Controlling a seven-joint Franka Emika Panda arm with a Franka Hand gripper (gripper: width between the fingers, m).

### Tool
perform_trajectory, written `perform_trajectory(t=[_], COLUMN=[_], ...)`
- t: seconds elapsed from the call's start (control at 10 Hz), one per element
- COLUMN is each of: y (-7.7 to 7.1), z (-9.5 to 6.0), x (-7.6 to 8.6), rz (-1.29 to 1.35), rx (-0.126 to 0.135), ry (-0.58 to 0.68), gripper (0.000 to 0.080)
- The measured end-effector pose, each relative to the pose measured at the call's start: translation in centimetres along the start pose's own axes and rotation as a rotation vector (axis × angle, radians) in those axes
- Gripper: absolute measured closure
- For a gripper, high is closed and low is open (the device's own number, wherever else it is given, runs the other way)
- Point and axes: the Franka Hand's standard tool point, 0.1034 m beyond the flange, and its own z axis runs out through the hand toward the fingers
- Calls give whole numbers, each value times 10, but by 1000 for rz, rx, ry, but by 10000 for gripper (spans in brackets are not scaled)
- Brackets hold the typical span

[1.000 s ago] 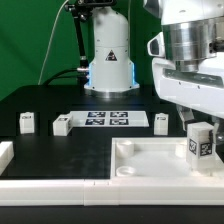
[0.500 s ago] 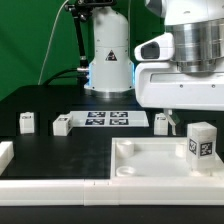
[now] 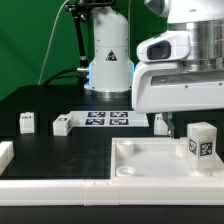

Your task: Assemble one leg

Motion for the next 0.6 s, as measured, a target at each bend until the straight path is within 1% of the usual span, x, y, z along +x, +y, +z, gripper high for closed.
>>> perform_trajectory(t=[0.2,0.3,0.4,0.5,0.6], y=[9,11,10,10,10], z=[0,0,0,0,0], x=[0,1,1,1,1], rz=[-191,-194,-195,-195,-195], rx=[0,0,0,0,0], ry=[-4,-1,-1,-1,-1], gripper=[151,151,245,412,412])
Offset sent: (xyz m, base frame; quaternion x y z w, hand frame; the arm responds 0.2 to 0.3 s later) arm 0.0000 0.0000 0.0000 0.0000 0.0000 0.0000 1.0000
